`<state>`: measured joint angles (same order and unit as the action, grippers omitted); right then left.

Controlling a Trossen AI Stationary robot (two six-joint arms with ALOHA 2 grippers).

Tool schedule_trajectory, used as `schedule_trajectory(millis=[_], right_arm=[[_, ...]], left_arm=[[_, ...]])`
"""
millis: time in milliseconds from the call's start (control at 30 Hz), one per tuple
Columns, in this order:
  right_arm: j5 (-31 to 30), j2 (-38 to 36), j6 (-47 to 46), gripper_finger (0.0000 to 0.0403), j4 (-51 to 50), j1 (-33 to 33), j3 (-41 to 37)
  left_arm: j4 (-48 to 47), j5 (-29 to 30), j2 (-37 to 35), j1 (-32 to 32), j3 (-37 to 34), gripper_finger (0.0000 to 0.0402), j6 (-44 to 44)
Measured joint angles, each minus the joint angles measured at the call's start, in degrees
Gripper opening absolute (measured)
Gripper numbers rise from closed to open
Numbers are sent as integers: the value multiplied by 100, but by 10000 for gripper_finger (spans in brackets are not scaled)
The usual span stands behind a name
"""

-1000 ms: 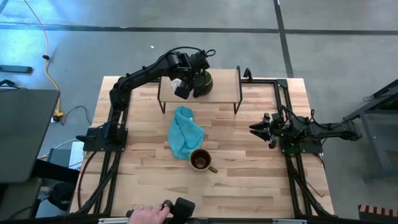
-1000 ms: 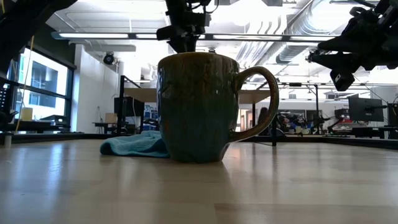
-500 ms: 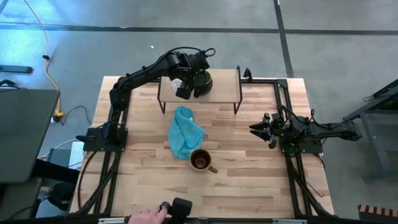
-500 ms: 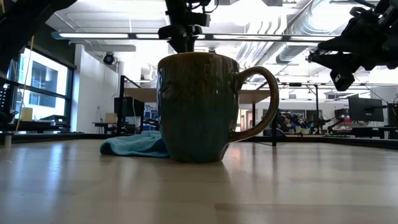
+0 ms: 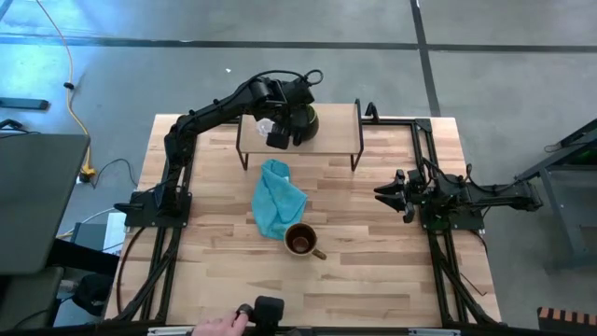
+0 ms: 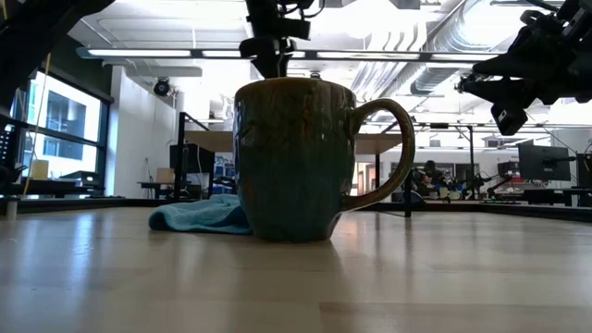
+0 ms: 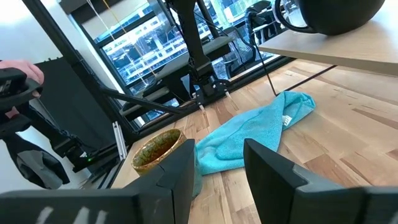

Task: Stack small to large cups/mugs on shelf
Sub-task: Put the green mug on the shelf

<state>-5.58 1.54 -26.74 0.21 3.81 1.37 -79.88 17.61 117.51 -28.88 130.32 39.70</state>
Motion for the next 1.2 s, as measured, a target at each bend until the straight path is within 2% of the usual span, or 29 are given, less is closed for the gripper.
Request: schedule_trajectory(millis=[733, 933, 1200], right_arm=[[0, 0, -2, 128, 4, -1, 0], [0, 0, -2, 128, 4, 0, 0], [0, 0, -10, 128, 2, -1, 0]], left_arm=[[38, 272, -5, 1, 178, 190, -312], [38, 178, -9, 1, 461, 190, -314], [31, 85, -9, 1, 466, 190, -265]])
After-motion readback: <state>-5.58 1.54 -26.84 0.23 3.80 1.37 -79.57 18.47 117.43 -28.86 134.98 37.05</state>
